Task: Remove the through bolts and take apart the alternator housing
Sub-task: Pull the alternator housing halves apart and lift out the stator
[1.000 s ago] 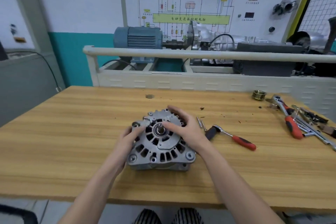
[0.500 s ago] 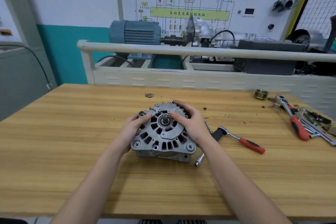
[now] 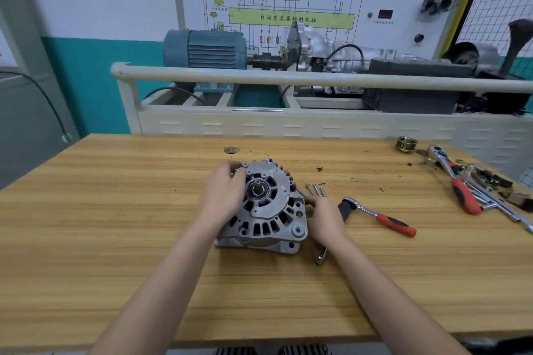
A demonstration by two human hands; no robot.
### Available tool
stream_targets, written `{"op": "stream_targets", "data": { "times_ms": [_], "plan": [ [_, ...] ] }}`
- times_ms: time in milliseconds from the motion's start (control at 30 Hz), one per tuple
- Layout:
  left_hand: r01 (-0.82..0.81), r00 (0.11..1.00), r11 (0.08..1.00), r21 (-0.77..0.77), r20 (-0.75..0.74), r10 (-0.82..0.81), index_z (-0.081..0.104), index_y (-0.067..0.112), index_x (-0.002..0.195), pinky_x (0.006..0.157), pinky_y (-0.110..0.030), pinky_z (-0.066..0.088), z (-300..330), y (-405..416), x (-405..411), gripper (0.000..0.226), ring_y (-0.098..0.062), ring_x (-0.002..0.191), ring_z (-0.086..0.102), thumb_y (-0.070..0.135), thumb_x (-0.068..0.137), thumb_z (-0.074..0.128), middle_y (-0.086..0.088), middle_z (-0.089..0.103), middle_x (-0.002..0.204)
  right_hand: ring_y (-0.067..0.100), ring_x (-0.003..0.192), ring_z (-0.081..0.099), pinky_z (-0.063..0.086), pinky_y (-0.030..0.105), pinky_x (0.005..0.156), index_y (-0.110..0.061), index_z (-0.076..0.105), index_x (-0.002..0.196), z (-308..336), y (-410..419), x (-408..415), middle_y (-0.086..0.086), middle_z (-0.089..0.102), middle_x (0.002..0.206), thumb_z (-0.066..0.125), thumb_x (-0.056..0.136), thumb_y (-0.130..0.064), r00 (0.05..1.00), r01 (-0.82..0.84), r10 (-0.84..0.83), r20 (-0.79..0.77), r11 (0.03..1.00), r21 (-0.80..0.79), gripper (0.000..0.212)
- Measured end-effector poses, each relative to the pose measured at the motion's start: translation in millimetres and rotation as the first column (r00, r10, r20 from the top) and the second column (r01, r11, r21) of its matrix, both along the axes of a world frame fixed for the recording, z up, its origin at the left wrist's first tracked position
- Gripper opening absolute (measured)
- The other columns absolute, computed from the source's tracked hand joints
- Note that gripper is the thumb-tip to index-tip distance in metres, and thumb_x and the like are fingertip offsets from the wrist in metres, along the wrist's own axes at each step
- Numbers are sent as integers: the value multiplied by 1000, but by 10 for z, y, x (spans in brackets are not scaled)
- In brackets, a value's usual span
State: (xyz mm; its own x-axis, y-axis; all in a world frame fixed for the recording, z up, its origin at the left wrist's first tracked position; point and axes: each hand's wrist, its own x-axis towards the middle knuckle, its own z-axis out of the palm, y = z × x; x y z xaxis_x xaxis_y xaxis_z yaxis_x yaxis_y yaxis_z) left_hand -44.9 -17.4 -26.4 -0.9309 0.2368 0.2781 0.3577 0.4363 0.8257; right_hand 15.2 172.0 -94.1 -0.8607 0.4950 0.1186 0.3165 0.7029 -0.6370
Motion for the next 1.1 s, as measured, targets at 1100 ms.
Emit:
{"op": "stream_targets", "data": {
  "times_ms": [1100],
  "plan": [
    [61, 914, 884, -464, -330, -236, 46, 20, 138, 89, -30, 41, -39, -155, -361, 79, -19, 114, 56, 69, 76, 42, 1, 58, 132, 28, 90, 71, 56, 34, 65, -3, 60, 119, 116, -368, -429, 19, 70, 107, 51, 97, -34, 957, -227, -110, -268, 289, -930, 39]
  ]
}}
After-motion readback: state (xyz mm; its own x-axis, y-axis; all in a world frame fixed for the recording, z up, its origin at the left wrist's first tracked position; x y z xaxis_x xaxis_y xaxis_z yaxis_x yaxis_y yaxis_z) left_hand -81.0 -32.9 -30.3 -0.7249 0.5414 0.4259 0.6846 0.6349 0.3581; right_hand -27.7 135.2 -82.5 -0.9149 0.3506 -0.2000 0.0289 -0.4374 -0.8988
